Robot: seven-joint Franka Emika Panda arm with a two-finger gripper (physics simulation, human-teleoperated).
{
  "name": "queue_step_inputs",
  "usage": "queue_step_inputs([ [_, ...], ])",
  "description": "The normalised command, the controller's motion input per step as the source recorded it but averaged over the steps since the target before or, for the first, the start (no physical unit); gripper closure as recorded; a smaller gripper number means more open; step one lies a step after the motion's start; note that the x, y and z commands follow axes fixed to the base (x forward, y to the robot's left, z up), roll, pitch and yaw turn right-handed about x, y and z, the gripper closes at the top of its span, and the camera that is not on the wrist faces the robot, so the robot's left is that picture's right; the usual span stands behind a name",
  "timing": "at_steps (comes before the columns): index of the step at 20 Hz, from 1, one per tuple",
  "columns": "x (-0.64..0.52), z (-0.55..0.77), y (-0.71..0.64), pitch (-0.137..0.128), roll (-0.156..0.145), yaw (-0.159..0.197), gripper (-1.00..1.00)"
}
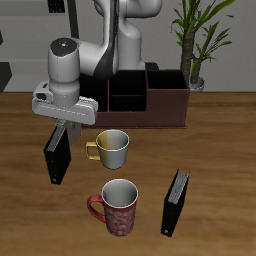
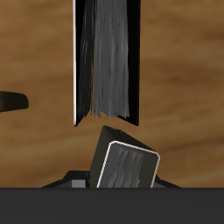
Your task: Place the yellow book into the back desk caddy's right compartment
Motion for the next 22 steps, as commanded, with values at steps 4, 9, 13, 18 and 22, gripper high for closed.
queue_step_inputs([
  [4,-0.07,0.22,-0.06,-0.014,-0.028,-0.016,1.00],
  [9,-0.17,0.48,-0.08,-0.042,-0.032,0.003,1.00],
  [13,-0.15,0.41,0.03,-0.043,-0.003,-0.002,1.00],
  [18,-0.16,0.41,0.18,-0.039,0.010,0.003,1.00],
  [22,-0.27,0.41,0.30,-0.043,0.017,-0.007,1.00],
])
